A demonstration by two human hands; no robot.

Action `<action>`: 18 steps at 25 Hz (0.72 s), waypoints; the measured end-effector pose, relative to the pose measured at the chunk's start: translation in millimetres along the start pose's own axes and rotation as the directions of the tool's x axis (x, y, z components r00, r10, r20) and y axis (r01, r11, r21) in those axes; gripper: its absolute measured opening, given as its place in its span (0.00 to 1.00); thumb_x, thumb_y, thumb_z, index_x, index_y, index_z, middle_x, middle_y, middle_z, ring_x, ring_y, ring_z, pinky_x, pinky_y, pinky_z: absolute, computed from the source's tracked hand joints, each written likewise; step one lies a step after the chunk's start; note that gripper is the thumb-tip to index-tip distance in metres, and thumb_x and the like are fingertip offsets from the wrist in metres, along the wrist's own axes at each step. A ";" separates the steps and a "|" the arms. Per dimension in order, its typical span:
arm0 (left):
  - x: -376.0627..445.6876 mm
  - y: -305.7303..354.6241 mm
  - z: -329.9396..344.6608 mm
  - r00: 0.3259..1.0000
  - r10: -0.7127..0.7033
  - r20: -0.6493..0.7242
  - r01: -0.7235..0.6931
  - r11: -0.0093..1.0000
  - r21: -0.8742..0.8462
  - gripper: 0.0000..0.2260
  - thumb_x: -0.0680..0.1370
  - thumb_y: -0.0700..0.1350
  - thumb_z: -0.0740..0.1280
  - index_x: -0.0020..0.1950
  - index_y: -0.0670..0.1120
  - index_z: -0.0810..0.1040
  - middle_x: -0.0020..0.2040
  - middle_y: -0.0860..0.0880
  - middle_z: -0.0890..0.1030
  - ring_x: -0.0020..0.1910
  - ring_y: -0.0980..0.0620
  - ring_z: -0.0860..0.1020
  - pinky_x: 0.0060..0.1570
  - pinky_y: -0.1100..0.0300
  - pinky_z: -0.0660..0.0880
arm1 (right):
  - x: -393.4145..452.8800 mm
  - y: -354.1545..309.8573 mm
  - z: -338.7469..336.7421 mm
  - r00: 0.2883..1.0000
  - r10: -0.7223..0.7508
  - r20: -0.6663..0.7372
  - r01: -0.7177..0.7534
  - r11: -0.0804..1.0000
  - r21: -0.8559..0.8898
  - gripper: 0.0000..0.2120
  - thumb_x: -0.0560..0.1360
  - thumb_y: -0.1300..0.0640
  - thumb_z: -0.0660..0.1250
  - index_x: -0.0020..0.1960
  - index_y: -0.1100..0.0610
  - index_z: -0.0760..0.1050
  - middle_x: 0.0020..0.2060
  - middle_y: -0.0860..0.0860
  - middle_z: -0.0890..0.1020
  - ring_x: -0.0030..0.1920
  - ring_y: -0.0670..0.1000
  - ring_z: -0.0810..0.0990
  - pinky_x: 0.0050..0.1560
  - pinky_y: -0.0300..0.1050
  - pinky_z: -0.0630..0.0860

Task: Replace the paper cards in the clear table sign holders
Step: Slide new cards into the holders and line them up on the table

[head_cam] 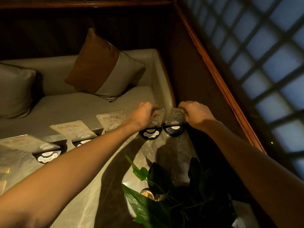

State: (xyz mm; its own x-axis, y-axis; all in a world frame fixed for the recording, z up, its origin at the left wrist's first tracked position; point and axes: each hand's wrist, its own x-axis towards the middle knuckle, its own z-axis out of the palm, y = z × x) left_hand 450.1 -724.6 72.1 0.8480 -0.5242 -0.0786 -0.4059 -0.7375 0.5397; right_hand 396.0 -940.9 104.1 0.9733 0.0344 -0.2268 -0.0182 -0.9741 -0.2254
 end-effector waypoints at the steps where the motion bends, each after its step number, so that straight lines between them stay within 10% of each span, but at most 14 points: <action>1: -0.3 0.0 1.3 1.000 -0.002 -0.012 0.002 1.000 -0.002 0.12 0.80 0.44 0.68 0.63 0.48 0.81 0.56 0.48 0.85 0.56 0.49 0.82 0.53 0.56 0.75 | -0.8 1.9 0.4 1.000 0.007 -0.002 -0.007 1.000 0.010 0.12 0.79 0.62 0.64 0.60 0.51 0.75 0.54 0.50 0.80 0.54 0.52 0.79 0.49 0.45 0.71; 18: 1.6 1.3 10.7 0.997 0.065 -0.034 -0.067 0.997 -0.037 0.11 0.80 0.42 0.67 0.62 0.46 0.81 0.57 0.46 0.84 0.56 0.48 0.81 0.55 0.54 0.77 | 0.5 4.5 5.4 0.998 0.049 -0.037 -0.047 0.998 0.045 0.11 0.81 0.61 0.62 0.62 0.53 0.75 0.55 0.52 0.80 0.56 0.54 0.79 0.50 0.48 0.73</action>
State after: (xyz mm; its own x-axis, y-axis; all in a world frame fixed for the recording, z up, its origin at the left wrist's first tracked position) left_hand 447.3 -730.9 63.7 0.8308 -0.5564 -0.0143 -0.4488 -0.6848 0.5741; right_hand 395.2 -944.1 97.9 0.9791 -0.0218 -0.2022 -0.0745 -0.9635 -0.2571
